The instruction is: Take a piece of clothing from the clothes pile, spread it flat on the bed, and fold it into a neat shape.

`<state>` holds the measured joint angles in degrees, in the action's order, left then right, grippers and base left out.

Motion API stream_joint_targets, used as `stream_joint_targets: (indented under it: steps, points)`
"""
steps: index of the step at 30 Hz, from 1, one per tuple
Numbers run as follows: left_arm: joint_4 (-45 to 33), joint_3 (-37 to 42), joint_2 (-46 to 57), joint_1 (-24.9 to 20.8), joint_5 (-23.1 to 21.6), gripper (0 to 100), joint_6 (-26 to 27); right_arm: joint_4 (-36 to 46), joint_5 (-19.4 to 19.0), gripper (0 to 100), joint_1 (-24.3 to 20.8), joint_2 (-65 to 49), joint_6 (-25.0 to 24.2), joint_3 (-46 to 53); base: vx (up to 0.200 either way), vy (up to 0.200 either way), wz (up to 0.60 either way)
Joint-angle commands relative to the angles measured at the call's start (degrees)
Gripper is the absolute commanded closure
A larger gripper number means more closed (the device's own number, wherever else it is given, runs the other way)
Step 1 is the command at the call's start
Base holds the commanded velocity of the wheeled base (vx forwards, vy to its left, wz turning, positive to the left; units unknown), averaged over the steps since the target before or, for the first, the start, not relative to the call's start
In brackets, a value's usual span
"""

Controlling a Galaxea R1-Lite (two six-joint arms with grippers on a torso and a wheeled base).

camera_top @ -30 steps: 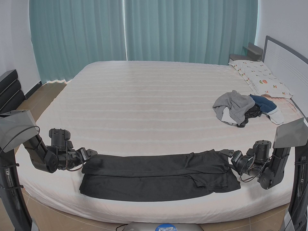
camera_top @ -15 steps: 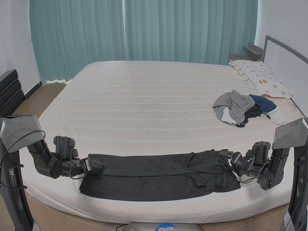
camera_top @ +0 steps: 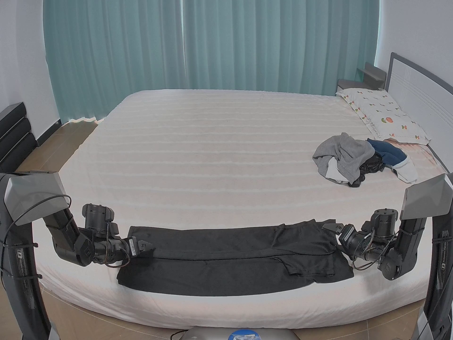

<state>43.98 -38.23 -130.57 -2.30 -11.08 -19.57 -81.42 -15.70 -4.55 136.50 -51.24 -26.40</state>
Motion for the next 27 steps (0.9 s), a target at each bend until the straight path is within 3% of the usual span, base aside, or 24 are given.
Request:
stream_joint_targets:
  steps: [1,27]
  points:
    - [2.5,0.2,0.4,-0.1,0.2,0,-0.6,0.0,0.0,0,0.0,0.1,0.1,0.0,0.000,0.000,0.00]
    - [3.9,1.6,-2.9,-1.6,1.6,0,-0.2,-0.1,0.1,0,-0.1,0.1,0.1,-0.1,0.000,0.000,0.00]
